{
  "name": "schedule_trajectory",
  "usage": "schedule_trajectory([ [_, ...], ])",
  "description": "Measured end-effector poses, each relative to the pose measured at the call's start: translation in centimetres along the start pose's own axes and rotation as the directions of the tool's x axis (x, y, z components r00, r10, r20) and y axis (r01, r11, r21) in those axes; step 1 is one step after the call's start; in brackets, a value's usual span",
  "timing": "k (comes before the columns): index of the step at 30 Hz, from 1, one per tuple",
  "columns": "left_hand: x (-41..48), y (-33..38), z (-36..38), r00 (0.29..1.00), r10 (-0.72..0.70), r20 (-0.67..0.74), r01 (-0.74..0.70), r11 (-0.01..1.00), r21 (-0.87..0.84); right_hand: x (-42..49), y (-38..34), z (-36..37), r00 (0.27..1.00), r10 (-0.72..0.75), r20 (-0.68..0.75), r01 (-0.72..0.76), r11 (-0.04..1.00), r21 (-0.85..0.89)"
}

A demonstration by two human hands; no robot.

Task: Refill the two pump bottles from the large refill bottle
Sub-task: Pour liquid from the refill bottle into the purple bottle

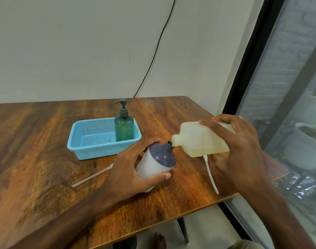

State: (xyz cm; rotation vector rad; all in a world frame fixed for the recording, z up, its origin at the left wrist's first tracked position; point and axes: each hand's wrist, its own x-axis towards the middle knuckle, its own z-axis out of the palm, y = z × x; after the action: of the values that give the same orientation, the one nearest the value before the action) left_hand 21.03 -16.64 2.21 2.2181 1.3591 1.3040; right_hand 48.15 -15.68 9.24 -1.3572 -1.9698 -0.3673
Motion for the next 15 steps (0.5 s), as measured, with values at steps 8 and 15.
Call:
schedule_trajectory([
  [8,0.05,0.02,0.04,1.0,-0.003,0.002,0.003,1.0,0.005,0.13,0.11,-0.03,1.0,-0.009,0.006,0.008,1.0,0.018],
  [15,0.04,-0.09,-0.01,1.0,-0.005,0.005,0.005,1.0,0.007,0.25,0.15,-0.17,1.0,-0.021,0.014,0.02,1.0,0.022],
])
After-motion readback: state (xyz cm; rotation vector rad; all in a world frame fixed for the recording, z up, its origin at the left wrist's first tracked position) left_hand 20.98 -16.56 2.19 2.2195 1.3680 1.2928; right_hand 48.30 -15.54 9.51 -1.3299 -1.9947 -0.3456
